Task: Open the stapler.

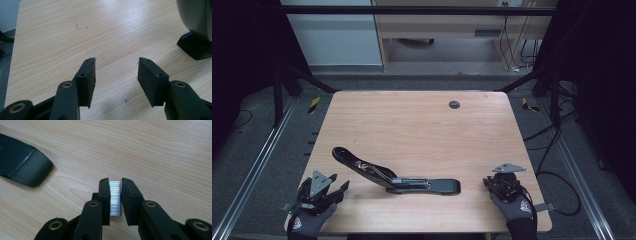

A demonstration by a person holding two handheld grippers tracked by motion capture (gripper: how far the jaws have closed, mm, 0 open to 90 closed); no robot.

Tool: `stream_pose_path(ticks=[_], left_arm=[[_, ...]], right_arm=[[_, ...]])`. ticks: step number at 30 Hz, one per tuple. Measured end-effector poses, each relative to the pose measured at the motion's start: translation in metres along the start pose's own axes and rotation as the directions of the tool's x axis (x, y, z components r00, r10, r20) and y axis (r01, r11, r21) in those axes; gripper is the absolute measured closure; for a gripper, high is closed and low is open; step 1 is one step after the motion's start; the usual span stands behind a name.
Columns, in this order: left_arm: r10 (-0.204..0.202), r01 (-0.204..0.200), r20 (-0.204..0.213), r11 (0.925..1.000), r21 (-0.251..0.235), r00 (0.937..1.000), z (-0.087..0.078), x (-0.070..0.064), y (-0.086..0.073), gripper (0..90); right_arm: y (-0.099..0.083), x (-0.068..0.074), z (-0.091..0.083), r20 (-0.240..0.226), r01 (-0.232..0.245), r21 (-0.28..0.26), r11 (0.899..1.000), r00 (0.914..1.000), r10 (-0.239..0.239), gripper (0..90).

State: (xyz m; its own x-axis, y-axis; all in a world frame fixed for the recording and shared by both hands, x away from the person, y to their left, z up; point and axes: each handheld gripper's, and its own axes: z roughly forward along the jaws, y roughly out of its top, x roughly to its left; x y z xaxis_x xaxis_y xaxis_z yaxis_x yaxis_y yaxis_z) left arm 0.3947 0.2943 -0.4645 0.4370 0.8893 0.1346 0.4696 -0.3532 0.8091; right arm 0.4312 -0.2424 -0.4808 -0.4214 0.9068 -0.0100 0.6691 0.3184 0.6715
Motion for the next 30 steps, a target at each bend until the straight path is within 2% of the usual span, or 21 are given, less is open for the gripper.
stream_pose_path(ticks=[4, 6, 8, 10, 17, 20, 22, 24, 30], left_arm=[[-0.003, 0.003, -0.001, 1.0000, -0.001, 1.0000, 0.000, 0.000, 0.000, 48.5], [-0.004, 0.004, 0.000, 1.0000, -0.002, 1.0000, 0.000, 0.000, 0.000, 48.6], [-0.005, 0.005, 0.001, 1.0000, -0.002, 1.0000, 0.000, 0.000, 0.000, 48.6], [-0.005, 0.005, 0.003, 1.0000, -0.002, 1.0000, 0.000, 0.001, 0.000, 48.6], [-0.011, 0.011, 0.007, 0.9999, 0.000, 0.9999, 0.001, 0.002, -0.001, 48.6], [-0.014, 0.014, 0.009, 0.9999, 0.000, 0.9999, 0.002, 0.003, -0.001, 48.5], [-0.014, 0.014, 0.010, 0.9999, 0.003, 0.9999, 0.002, 0.003, -0.001, 48.5], [-0.011, 0.011, 0.010, 0.9999, 0.005, 0.9999, 0.002, 0.003, -0.001, 48.4], [-0.010, 0.009, 0.012, 0.9999, 0.009, 0.9999, 0.003, 0.002, -0.001, 48.5]], right_arm=[[-0.001, 0.000, 0.003, 0.002, 0.008, 0.014, 1.000, 1.0000, -0.008, 78.2], [-0.001, 0.000, 0.003, -0.003, -0.008, 0.028, 1.000, 1.0000, 0.009, 78.2], [-0.002, -0.001, 0.005, 0.009, 0.006, 0.031, 0.999, 0.9999, -0.007, 78.2], [-0.002, 0.000, 0.006, 0.005, -0.006, 0.038, 0.999, 1.0000, 0.006, 78.1], [-0.003, 0.001, 0.006, 0.012, 0.009, 0.034, 0.999, 0.9999, -0.010, 75.0], [0.000, 0.002, 0.003, 0.017, 0.019, 0.017, 1.000, 0.9997, -0.019, 72.9], [0.003, 0.003, -0.001, 0.016, 0.007, 0.012, 1.000, 0.9998, -0.007, 71.4], [0.006, 0.002, -0.004, 0.030, 0.029, 0.000, 1.000, 0.9991, -0.029, 69.5], [0.015, 0.002, -0.015, 0.038, 0.035, 0.003, 0.999, 0.9986, -0.035, 68.4]])
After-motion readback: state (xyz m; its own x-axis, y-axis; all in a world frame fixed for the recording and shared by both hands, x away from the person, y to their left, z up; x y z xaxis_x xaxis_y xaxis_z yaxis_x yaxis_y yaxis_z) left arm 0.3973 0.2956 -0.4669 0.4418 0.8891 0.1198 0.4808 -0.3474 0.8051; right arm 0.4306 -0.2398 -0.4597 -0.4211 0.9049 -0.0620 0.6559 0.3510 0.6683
